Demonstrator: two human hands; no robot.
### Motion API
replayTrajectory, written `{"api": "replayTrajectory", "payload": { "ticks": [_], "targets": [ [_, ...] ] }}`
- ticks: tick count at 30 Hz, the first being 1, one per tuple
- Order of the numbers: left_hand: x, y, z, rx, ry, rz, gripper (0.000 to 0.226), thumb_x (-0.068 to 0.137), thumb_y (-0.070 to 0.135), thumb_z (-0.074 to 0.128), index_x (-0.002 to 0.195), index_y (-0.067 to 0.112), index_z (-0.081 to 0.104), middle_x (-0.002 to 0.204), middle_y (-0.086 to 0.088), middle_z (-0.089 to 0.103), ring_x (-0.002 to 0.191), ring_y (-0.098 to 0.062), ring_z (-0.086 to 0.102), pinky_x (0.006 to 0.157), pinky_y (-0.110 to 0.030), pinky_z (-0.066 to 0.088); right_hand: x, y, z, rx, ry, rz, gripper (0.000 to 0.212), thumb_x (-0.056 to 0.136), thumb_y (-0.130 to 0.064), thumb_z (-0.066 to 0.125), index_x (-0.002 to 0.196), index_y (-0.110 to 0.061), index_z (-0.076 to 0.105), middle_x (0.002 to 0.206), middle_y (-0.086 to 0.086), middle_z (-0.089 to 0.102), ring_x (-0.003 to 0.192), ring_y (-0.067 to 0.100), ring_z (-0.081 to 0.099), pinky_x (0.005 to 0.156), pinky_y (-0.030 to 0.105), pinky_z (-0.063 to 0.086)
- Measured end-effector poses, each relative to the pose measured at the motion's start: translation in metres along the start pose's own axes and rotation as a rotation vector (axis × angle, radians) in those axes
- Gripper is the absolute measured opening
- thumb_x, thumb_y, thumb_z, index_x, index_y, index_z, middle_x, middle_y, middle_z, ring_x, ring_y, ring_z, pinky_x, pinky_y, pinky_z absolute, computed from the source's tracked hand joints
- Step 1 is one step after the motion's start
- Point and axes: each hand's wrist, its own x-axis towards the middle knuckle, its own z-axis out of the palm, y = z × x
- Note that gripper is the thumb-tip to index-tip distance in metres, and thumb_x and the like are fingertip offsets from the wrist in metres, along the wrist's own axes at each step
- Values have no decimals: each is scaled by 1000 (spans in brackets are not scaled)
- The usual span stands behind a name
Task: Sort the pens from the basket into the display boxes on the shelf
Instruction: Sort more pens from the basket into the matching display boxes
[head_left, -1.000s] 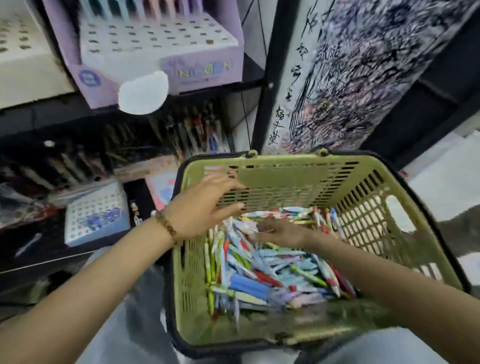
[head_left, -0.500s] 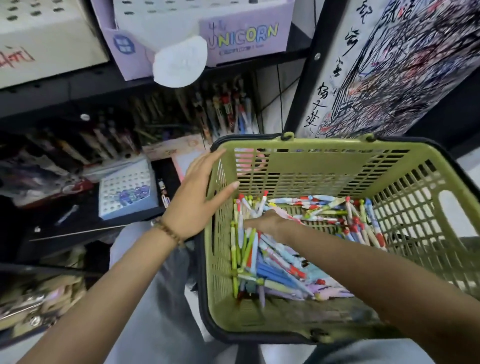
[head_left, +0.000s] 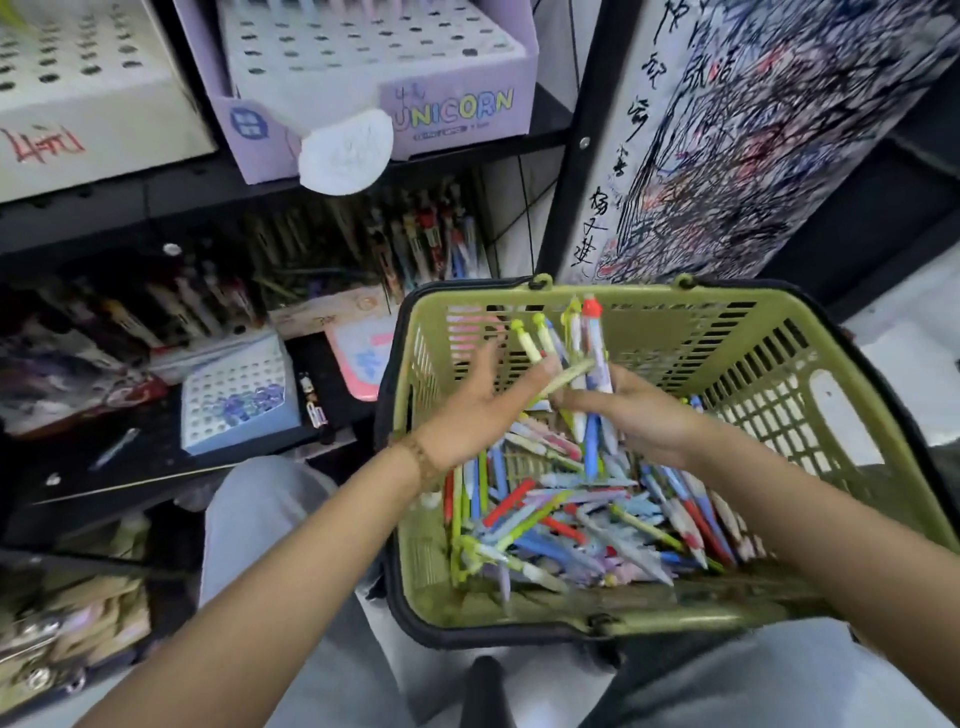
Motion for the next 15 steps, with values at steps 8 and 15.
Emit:
{"api": "replayTrajectory", "payload": {
  "ticks": [8, 15],
  "targets": [
    [2, 1, 32, -99, -314, -239, 25, 99, 36, 40, 104, 14, 51, 88, 3, 53, 62, -1, 60, 60, -15, 55, -20, -14, 11, 155, 161, -23, 24, 93, -24, 57, 105, -4, 60, 89, 25, 59, 84, 32, 50, 74, 36, 48],
    [4, -5, 15, -712, -29, -183, 48, 102, 38, 26, 129, 7, 51, 116, -14, 63, 92, -21, 63, 82, -36, 54, -27, -23, 16, 15, 143, -105, 29, 94, -31, 55, 86, -4, 58, 50, -3, 52, 51, 21, 50, 48, 26, 40]
  ]
}}
